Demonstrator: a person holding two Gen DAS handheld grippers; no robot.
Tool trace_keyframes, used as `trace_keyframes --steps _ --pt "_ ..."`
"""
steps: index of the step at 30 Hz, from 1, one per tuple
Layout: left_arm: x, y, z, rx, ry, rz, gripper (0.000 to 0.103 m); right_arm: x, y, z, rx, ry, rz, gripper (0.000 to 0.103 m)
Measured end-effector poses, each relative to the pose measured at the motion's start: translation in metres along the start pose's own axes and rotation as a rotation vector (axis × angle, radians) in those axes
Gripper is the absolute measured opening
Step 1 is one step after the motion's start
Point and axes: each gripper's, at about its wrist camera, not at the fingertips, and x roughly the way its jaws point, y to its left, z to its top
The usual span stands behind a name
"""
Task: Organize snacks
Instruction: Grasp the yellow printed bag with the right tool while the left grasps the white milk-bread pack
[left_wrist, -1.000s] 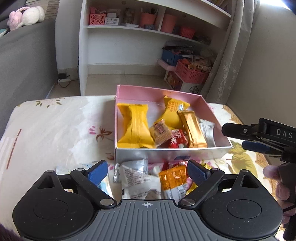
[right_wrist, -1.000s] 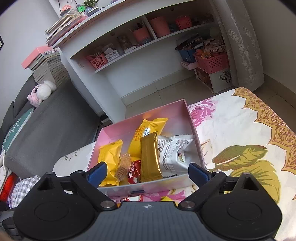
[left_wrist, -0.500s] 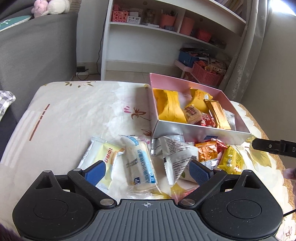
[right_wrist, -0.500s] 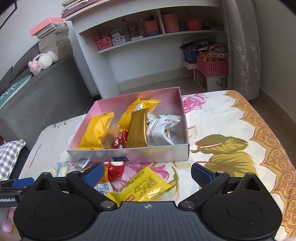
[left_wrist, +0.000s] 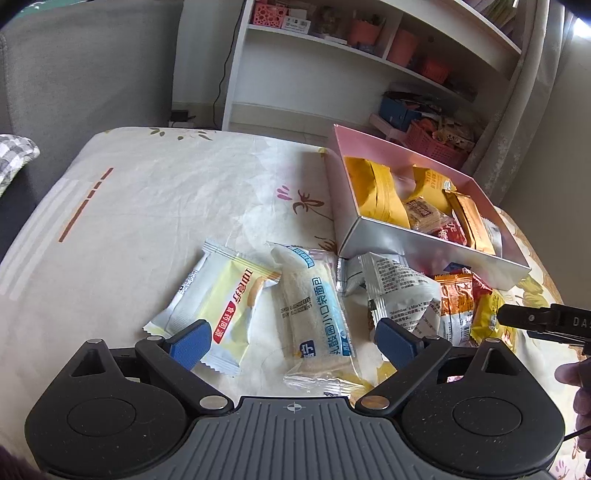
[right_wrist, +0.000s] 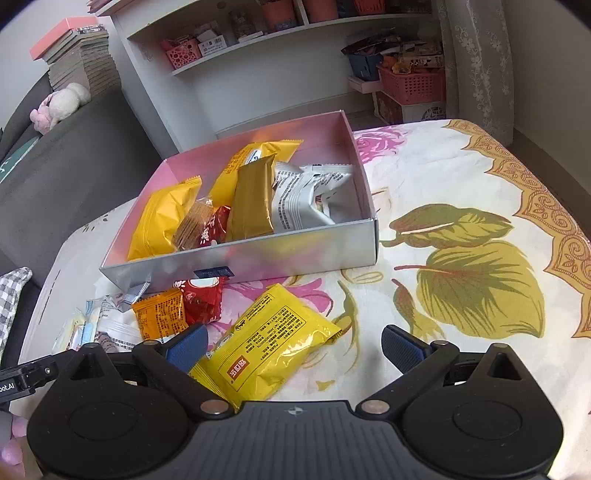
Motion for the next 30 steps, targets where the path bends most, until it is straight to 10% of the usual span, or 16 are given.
trace_keyframes --steps 13,30 --pt "0.005 -0.010 0.004 0.044 -0.010 -0.077 0.061 0.017 0.015 -0.007 -0.141 0.006 -0.057 0.096" --pt "0.013 -0.006 -0.004 0.145 0.025 -0.011 0.049 0.005 -0.008 -0.024 -0.250 -0.006 -0.086 0.096"
